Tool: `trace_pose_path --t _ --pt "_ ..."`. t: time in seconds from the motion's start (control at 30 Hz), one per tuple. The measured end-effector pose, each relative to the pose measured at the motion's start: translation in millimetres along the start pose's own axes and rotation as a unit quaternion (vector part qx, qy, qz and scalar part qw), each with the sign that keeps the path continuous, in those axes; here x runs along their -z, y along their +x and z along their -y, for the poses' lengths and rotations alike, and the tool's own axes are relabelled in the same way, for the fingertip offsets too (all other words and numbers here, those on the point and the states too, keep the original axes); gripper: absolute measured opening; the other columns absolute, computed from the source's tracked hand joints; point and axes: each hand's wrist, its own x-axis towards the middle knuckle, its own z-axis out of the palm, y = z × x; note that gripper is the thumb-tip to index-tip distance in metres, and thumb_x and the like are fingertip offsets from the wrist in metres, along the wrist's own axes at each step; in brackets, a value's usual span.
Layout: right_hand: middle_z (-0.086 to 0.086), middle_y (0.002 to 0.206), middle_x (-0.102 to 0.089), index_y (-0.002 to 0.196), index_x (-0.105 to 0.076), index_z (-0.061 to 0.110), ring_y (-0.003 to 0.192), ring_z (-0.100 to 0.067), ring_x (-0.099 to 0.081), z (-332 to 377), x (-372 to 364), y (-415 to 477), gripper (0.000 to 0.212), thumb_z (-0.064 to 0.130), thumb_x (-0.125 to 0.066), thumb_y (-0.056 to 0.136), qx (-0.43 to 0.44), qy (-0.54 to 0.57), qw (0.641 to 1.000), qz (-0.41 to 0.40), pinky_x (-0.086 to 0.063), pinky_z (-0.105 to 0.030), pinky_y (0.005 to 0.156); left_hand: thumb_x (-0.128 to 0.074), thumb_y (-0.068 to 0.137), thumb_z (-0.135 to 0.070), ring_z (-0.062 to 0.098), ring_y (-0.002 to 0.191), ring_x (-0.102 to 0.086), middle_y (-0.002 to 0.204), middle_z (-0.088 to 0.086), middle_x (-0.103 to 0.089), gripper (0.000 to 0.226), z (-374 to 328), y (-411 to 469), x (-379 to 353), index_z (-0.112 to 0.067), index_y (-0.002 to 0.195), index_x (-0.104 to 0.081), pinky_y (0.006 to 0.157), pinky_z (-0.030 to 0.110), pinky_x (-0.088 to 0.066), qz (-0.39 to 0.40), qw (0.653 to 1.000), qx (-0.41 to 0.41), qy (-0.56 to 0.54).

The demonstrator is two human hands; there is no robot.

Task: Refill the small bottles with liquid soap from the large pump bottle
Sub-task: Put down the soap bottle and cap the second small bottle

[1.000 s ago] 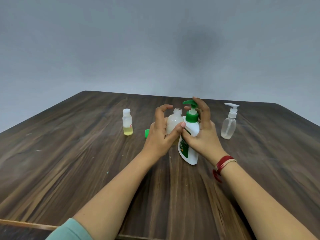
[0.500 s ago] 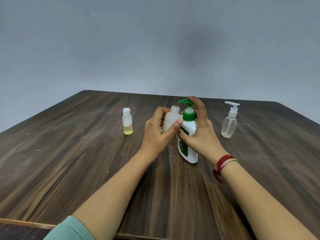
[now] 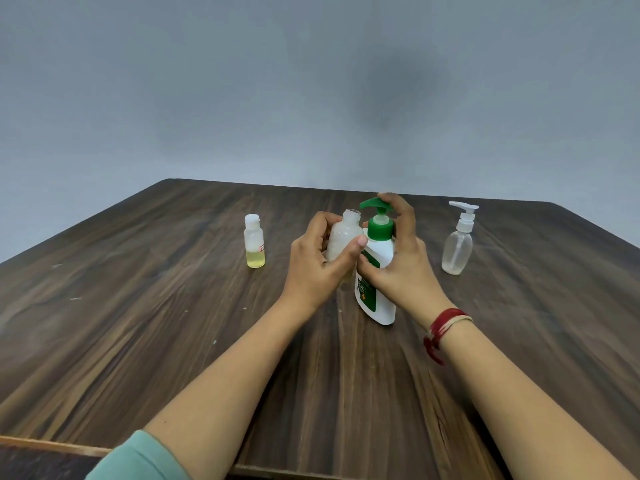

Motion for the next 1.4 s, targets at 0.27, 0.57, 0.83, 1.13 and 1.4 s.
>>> trace_pose_path --t 0.27,0.57,0.83,1.13,1.4 --pt "0.008 0.127 -0.057 0.138 -0.024 0.043 0.108 -0.013 -0.062 3 0 0 0.082 0.016 -0.075 0.079 0.015 -0.011 1.000 0.014 -0.054 -0.042 0.091 -0.062 0.081 -0.047 0.003 0.067 -0.059 0.079 -0.009 -0.062 0.038 1 0 0 -0.013 0.098 -0.055 0.056 0.013 -0.042 0.008 1.000 0.004 -0.012" --pt "0.008 0.119 -0.059 0.135 -0.025 0.041 0.100 -0.011 -0.063 0 0 1 0.079 0.014 -0.074 0.080 0.005 0.007 1.000 0.001 -0.054 -0.039 0.088 -0.061 0.081 -0.049 0.001 0.064 -0.057 0.076 -0.010 -0.059 0.038 2 0 -1 -0.014 0.097 -0.055 0.055 0.013 -0.041 0.001 1.000 0.010 -0.019" --pt "0.030 0.113 -0.055 0.142 -0.017 0.044 0.103 0.000 -0.061 -15 4 0 0.095 0.000 -0.071 0.077 -0.023 0.041 0.999 -0.021 -0.046 -0.010 0.087 -0.060 0.076 -0.064 0.000 0.067 -0.053 0.075 -0.020 -0.059 0.031 7 9 14 -0.038 0.091 -0.050 0.059 0.016 -0.042 -0.059 0.998 0.030 -0.003" --pt "0.043 0.113 -0.042 0.150 -0.014 0.032 0.102 0.012 -0.053 -35 23 8 0.099 -0.005 -0.070 0.078 -0.062 0.042 0.995 -0.067 -0.042 -0.005 0.089 -0.059 0.074 -0.062 0.003 0.073 -0.054 0.083 -0.012 -0.058 0.040 17 17 42 -0.027 0.094 -0.055 0.060 0.012 -0.041 -0.110 0.991 0.079 0.010" --pt "0.008 0.131 -0.036 0.133 -0.034 0.043 0.113 -0.010 -0.055 -22 25 12 0.076 0.016 -0.079 0.078 -0.047 -0.031 0.993 -0.099 -0.040 -0.010 0.093 -0.059 0.074 -0.063 0.001 0.068 -0.053 0.078 -0.013 -0.059 0.033 33 12 69 -0.035 0.089 -0.054 0.059 0.018 -0.043 -0.116 0.986 0.105 0.063"
